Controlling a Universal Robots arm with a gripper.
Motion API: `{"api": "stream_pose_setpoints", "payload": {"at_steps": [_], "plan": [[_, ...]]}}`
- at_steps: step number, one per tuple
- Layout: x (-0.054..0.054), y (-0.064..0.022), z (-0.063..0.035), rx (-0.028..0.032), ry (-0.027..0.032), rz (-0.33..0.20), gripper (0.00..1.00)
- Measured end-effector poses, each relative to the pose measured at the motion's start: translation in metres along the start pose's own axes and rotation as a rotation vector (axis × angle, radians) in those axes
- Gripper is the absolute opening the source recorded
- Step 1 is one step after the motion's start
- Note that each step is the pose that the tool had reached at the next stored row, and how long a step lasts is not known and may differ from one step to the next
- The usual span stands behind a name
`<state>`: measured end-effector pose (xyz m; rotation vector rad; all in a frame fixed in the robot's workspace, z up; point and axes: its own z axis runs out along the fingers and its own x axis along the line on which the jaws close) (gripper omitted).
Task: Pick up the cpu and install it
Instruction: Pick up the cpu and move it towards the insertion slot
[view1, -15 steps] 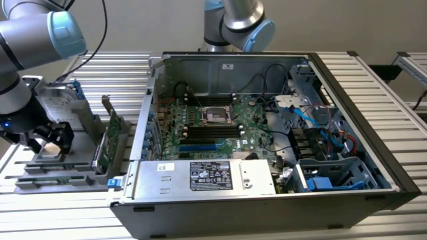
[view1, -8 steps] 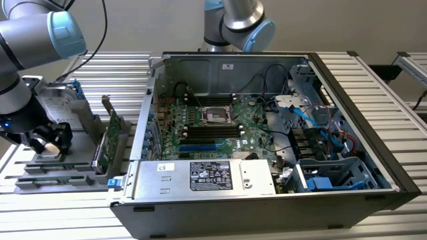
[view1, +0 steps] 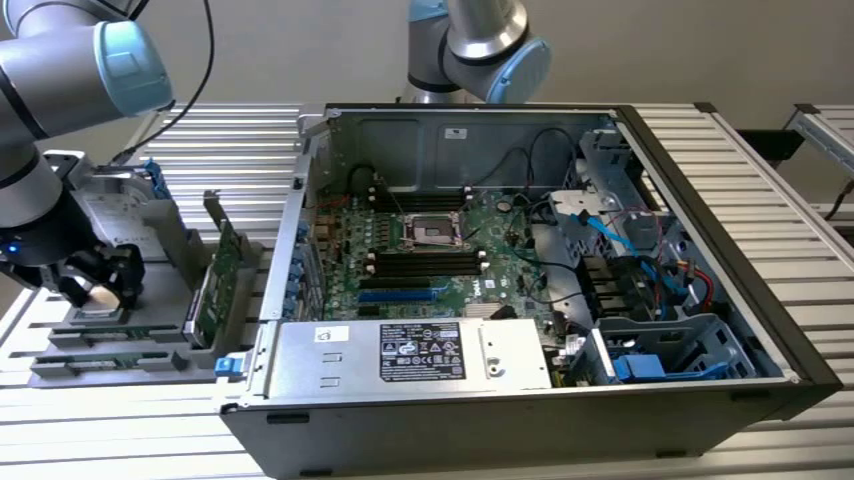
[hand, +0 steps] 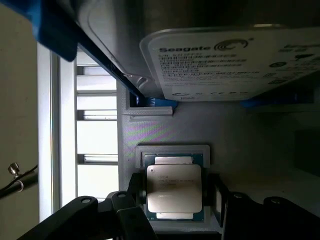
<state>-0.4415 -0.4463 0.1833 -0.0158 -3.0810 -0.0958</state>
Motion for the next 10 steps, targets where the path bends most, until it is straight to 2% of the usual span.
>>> {"api": "stream_pose_setpoints", "payload": {"at_steps": [10], "plan": [[0.0001, 0.0000, -0.0002, 0.0002, 0.0003, 0.000, 0.61]]}}
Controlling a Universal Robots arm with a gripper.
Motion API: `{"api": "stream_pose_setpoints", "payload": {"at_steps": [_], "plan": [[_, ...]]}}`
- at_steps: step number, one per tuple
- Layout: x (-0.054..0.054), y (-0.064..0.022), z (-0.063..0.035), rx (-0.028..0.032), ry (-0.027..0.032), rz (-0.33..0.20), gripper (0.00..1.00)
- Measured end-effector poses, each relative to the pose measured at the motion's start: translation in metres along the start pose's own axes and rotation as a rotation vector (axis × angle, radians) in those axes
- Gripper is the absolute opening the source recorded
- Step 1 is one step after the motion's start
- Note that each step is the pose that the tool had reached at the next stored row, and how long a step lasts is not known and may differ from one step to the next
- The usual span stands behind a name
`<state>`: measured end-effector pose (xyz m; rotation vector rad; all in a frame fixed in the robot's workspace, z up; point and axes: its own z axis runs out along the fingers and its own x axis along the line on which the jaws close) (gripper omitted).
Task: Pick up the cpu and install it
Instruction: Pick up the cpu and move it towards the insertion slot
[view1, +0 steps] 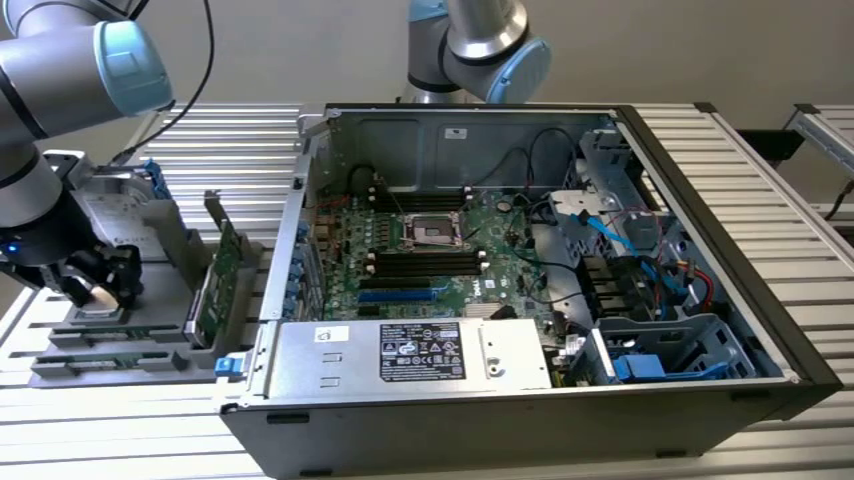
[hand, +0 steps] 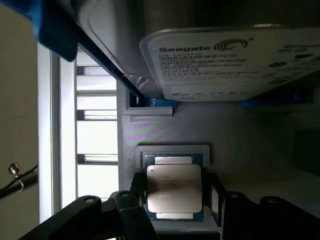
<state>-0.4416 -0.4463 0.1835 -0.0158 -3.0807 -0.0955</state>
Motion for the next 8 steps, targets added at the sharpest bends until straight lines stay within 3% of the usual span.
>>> {"api": "stream_pose_setpoints", "payload": {"at_steps": [1, 8], "plan": [[0.0000, 0.0000, 0.0000, 0.0000, 0.0000, 0.000, 0.55], [0.0000, 0.0001, -0.0010, -0.0002, -0.0005, 0.000, 0.55]]}}
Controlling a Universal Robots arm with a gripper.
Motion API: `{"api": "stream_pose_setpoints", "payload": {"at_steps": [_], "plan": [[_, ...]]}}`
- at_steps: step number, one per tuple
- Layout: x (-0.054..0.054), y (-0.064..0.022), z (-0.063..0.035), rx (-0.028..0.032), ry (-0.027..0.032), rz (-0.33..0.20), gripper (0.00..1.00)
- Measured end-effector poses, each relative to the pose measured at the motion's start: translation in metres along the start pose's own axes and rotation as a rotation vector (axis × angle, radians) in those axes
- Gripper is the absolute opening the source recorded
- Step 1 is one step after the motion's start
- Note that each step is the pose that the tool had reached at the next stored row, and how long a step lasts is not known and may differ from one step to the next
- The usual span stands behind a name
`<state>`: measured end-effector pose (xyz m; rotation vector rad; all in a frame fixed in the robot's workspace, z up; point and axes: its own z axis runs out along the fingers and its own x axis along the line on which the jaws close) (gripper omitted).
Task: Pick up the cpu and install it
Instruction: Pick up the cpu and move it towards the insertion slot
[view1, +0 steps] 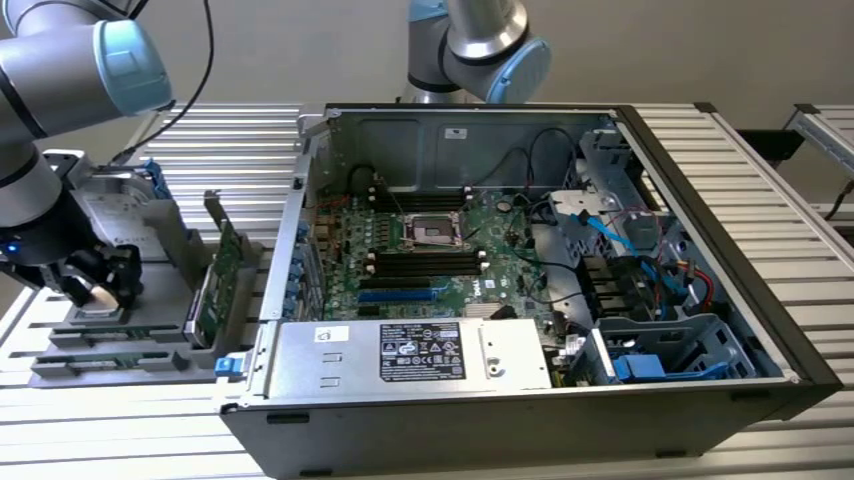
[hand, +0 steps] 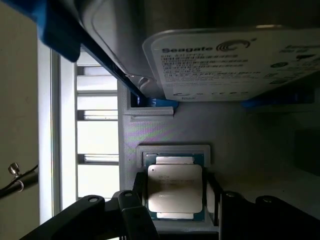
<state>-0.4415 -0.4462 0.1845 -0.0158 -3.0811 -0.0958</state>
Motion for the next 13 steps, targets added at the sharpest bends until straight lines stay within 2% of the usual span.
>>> {"api": "stream_pose_setpoints", "payload": {"at_steps": [8, 13], "plan": [[0.001, 0.0005, -0.0091, 0.0001, 0.0003, 0.000, 0.55], [0.001, 0.0013, -0.0208, 0.0001, 0.0001, 0.000, 0.55]]}}
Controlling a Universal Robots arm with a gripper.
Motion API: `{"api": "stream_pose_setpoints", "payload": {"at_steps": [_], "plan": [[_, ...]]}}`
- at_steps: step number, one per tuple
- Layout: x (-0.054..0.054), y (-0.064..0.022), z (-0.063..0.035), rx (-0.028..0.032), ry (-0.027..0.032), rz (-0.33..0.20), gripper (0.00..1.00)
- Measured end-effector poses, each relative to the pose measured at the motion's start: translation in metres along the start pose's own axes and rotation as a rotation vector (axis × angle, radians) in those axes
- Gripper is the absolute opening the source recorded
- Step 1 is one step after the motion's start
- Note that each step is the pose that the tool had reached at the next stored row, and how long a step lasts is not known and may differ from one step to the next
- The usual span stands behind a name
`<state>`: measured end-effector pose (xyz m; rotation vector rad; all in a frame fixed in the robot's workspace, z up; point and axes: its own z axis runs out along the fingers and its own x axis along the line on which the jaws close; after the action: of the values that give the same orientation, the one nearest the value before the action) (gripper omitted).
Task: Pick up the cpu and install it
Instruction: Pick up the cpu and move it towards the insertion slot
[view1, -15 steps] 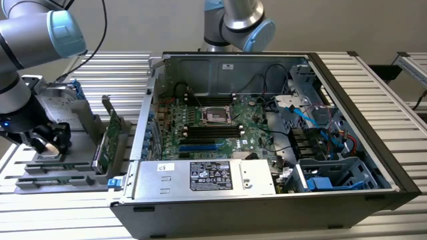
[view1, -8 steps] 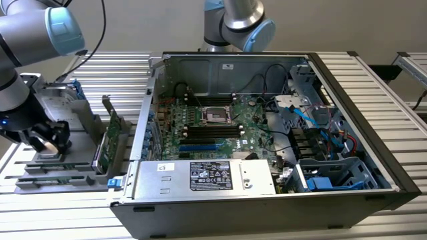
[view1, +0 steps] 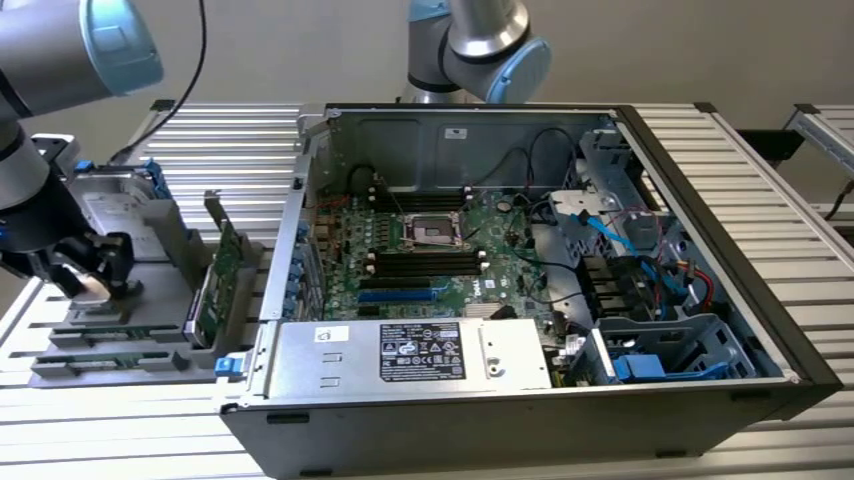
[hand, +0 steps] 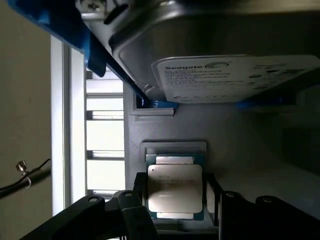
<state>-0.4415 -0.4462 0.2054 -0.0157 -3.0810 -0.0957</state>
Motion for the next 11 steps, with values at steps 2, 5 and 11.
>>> {"api": "stream_pose_setpoints", "payload": {"at_steps": [2, 5, 11], "plan": [[0.000, 0.0006, -0.0075, 0.0000, -0.0013, 0.000, 0.55], [0.001, 0.0015, -0.0190, 0.0000, -0.0052, 0.000, 0.55], [0.003, 0.0042, -0.0451, 0.0000, -0.0102, -0.001, 0.55]]}}
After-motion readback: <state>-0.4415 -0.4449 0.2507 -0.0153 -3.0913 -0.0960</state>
